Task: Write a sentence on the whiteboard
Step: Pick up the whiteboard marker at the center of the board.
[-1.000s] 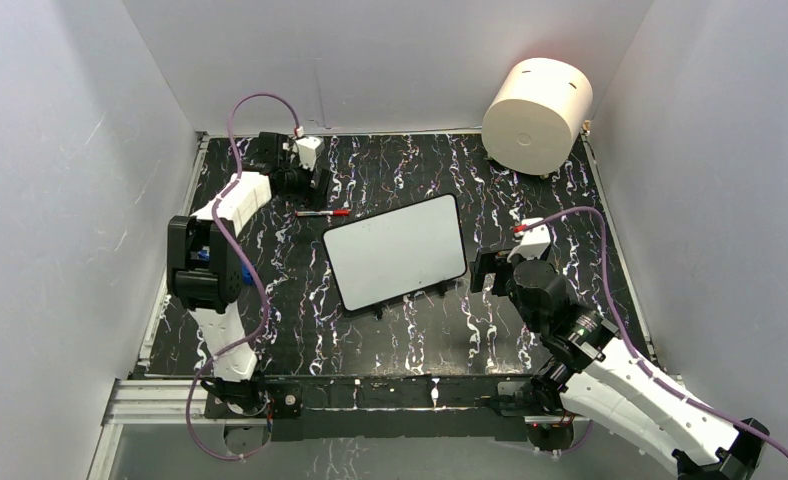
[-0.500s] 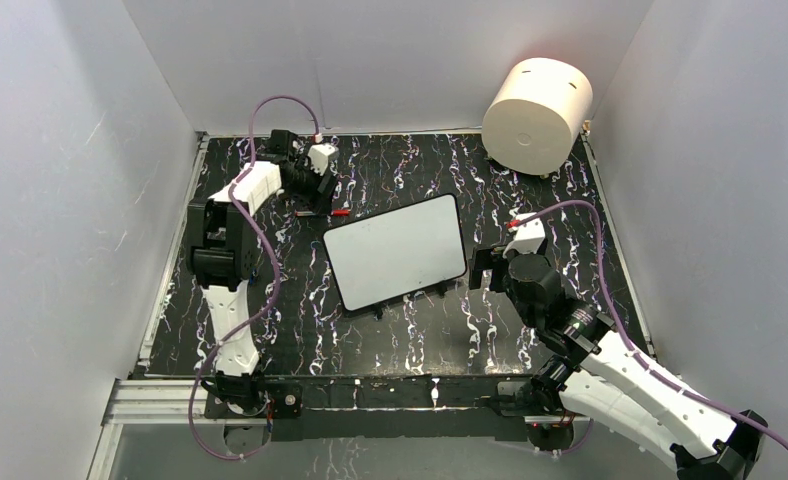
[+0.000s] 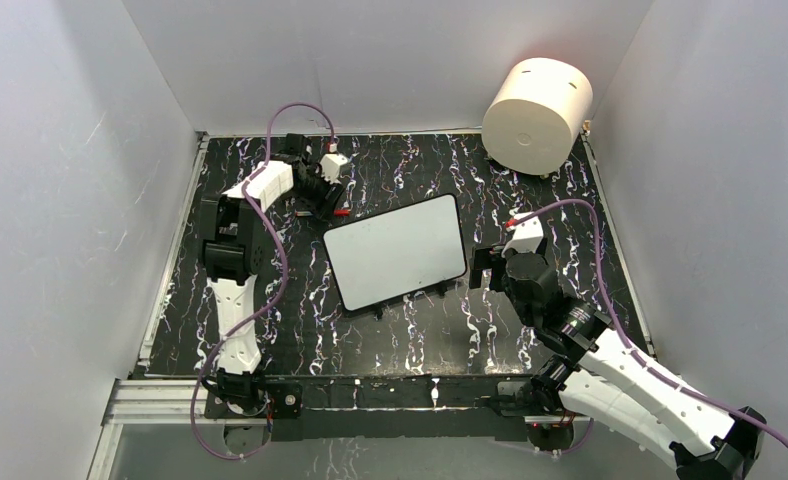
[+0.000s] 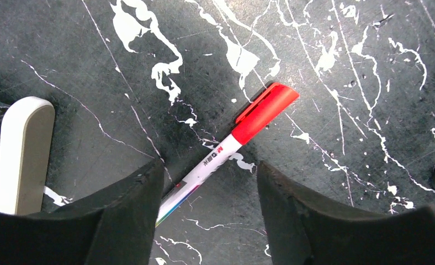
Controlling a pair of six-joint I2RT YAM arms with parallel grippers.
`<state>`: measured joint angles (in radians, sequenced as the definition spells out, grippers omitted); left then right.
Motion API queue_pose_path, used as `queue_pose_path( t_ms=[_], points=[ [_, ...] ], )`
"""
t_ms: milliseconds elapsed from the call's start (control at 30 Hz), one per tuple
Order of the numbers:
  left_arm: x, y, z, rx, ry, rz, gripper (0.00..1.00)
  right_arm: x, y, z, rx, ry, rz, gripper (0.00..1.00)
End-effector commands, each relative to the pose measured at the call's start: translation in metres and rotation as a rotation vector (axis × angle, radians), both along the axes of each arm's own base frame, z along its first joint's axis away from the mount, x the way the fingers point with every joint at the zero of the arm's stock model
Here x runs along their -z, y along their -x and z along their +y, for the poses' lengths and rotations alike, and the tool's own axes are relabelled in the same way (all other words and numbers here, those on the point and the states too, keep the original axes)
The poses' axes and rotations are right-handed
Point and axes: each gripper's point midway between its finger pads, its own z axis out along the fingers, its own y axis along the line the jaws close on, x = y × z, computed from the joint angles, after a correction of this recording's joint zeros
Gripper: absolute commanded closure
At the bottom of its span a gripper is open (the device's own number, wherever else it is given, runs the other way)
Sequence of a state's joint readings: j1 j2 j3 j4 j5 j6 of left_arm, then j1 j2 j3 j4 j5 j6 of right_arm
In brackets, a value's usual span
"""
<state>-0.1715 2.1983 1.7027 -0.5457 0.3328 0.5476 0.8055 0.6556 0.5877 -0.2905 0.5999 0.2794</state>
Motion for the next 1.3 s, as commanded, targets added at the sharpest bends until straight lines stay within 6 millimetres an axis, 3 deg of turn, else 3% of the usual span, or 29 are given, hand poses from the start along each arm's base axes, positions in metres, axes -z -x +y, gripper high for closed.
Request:
queue_pose_path(
  t_ms=[0, 300, 500, 667, 833, 933, 1067, 1267],
  points=[
    [-0.001, 0.005, 0.008, -0.022, -0.068, 0.013, 0.47, -0.034, -0.007, 0.000, 0.022, -0.048, -0.081, 0.01],
    [0.005, 0.030, 0.026, -0.184, -0.152, 0.062, 0.76, -0.041, -0.002, -0.003, 0.014, -0.086, -0.107, 0.01],
    [0.003, 0.066, 0.045, -0.358, -0.238, 0.114, 0.90, -0.047, 0.001, -0.002, -0.002, -0.112, -0.126, 0.01],
    [0.008, 0.108, 0.073, -0.581, -0.352, 0.168, 0.97, -0.045, 0.002, 0.005, -0.039, -0.107, -0.107, 0.01],
    [0.000, 0.137, 0.061, -0.678, -0.251, 0.220, 0.89, -0.046, 0.003, 0.008, -0.054, -0.118, -0.108, 0.01],
    [-0.009, 0.133, 0.062, -0.683, -0.239, 0.183, 0.82, -0.047, 0.003, 0.008, -0.055, -0.119, -0.111, 0.01],
    [-0.026, 0.109, 0.056, -0.668, -0.209, 0.134, 0.72, -0.048, 0.004, 0.007, -0.056, -0.121, -0.111, 0.01],
    [-0.029, 0.084, 0.048, -0.622, -0.190, 0.128, 0.67, -0.049, 0.006, 0.004, -0.047, -0.128, -0.116, 0.01]
  ],
)
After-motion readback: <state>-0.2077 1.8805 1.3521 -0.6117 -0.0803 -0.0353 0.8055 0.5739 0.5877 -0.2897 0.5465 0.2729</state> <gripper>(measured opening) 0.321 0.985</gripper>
